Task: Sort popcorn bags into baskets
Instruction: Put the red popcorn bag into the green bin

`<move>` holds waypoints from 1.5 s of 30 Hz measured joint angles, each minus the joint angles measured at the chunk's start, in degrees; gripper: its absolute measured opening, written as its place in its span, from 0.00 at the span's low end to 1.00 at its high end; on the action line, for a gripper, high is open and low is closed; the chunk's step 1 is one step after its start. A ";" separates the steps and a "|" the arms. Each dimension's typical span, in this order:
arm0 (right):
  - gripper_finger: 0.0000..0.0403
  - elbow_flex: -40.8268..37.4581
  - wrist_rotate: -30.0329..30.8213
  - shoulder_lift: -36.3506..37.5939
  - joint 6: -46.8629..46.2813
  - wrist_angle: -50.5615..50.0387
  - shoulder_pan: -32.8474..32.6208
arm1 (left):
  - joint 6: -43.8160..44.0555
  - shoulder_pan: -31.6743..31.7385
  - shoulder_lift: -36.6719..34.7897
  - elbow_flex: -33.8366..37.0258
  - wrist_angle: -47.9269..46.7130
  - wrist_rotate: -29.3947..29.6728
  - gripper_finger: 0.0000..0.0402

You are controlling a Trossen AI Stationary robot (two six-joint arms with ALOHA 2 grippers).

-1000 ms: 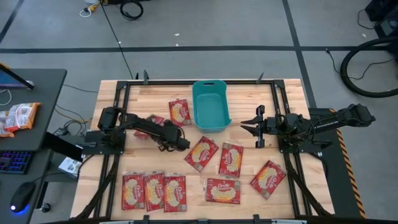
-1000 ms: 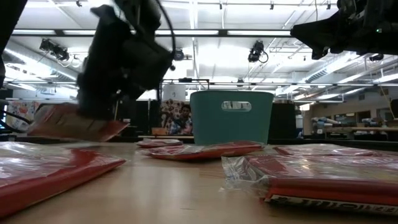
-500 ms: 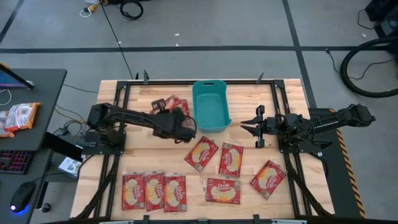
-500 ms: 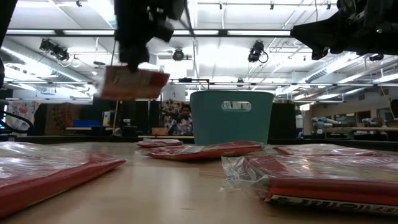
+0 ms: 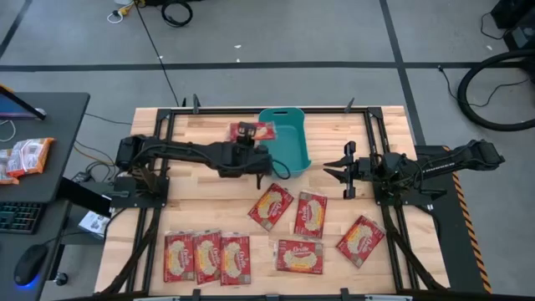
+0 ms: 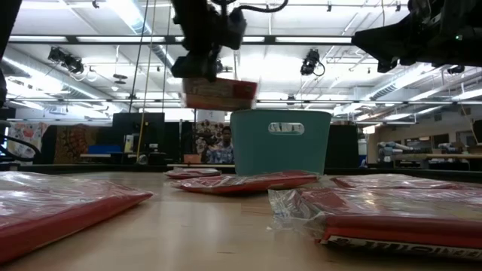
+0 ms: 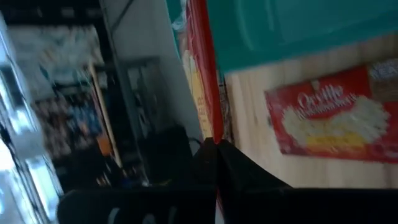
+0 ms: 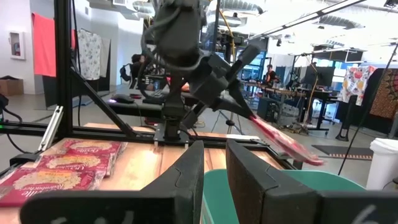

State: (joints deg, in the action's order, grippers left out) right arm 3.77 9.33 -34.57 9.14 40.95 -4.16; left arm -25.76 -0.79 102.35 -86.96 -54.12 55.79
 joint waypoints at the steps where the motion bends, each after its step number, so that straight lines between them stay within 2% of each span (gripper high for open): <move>1: 0.18 0.00 0.04 0.00 -0.23 -0.04 0.00 | -3.62 0.51 -0.02 0.00 2.01 -0.93 0.00; 9: 0.18 -0.02 0.04 -0.04 -1.50 -0.68 0.00 | -35.23 4.44 0.00 0.50 17.33 -17.38 0.00; 13: 0.18 0.00 0.04 -0.04 -1.93 -0.72 -0.02 | -47.93 6.13 0.00 0.50 23.82 -24.28 0.00; 19: 0.18 0.00 -0.08 -0.04 -3.20 -0.98 0.00 | -64.19 9.89 0.43 0.50 26.15 -38.77 0.01; 27: 0.18 0.00 -0.19 -0.04 -3.11 -1.18 -0.01 | -78.59 14.46 4.09 0.52 26.30 -44.87 0.02; 31: 0.18 0.00 -0.18 -0.04 -3.06 -1.22 0.00 | -83.64 15.72 5.73 0.52 28.03 -46.02 0.02; 45: 0.18 0.00 -0.14 -0.04 -2.34 -1.62 0.00 | -85.96 18.79 8.07 0.50 29.03 -53.13 0.03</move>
State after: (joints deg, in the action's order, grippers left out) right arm 3.77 9.19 -34.61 6.80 39.33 -4.16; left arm -111.72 18.00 110.41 -86.46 -25.09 2.66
